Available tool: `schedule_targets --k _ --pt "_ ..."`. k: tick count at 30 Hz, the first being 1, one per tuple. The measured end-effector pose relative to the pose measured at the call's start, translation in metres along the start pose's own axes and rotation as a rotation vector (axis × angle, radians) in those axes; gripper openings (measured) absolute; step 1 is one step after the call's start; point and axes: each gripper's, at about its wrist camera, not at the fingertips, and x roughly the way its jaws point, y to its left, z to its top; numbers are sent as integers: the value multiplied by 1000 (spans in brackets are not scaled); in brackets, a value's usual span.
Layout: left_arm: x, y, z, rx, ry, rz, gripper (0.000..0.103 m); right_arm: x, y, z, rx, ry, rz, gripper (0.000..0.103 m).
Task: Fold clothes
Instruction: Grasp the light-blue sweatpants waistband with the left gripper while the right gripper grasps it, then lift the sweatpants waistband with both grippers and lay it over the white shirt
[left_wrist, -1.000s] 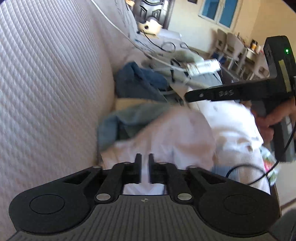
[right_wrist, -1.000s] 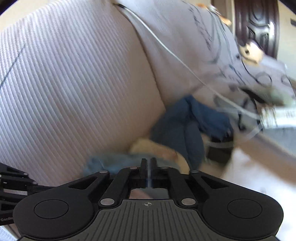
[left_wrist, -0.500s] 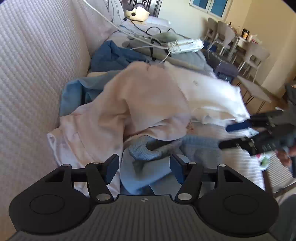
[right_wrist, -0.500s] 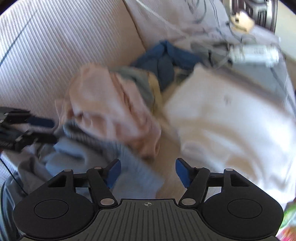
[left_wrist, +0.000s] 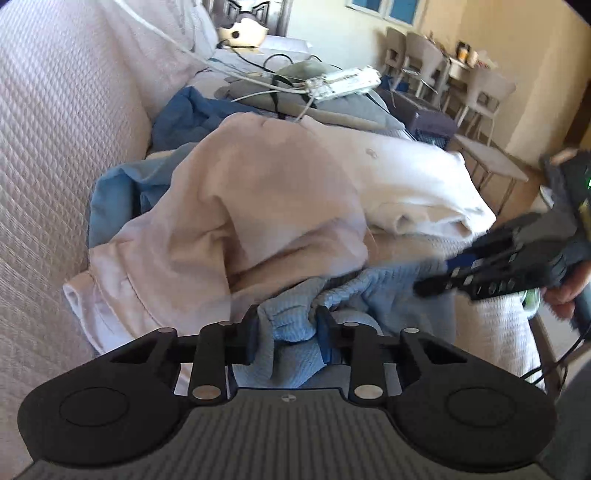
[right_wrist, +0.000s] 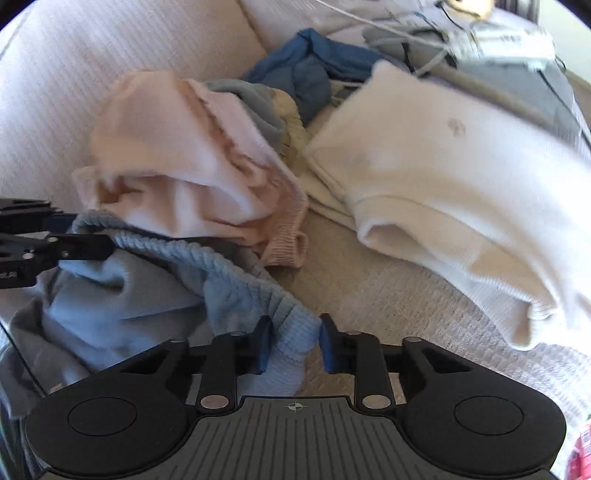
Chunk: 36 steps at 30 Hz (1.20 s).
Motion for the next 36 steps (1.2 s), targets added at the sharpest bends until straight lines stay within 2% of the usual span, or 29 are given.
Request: schedule_targets --k 6,12,17,20,22,24,27,32,36 --pt "-55 -25 16 20 -59 -71 27 -73 12 -15 -33 -122 -39 20" --pt "-117 -65 46 64 -177 -165 27 -168 16 -39 -56 -281 -82 20" --pt "-133 -93 94 80 -261 -265 27 -241 10 -42 -88 -432 -172 20" --pt "-131 -107 122 81 -286 -307 27 -267 -5 -33 -86 -479 -202 20" --pt "-118 -115 137 97 -277 -294 27 -272 -20 -23 -82 -476 -216 20" --pt "-90 -120 149 99 -234 -260 27 -261 -38 -9 -67 -449 -230 20" --pt "-38 -120 162 110 -174 -206 27 -224 -67 15 -33 -378 -244 20" --pt "36 -102 185 91 -102 -176 27 -155 -110 44 26 -294 -244 20" --pt "93 -88 205 77 -38 -166 27 -116 -140 56 69 -256 -229 20"
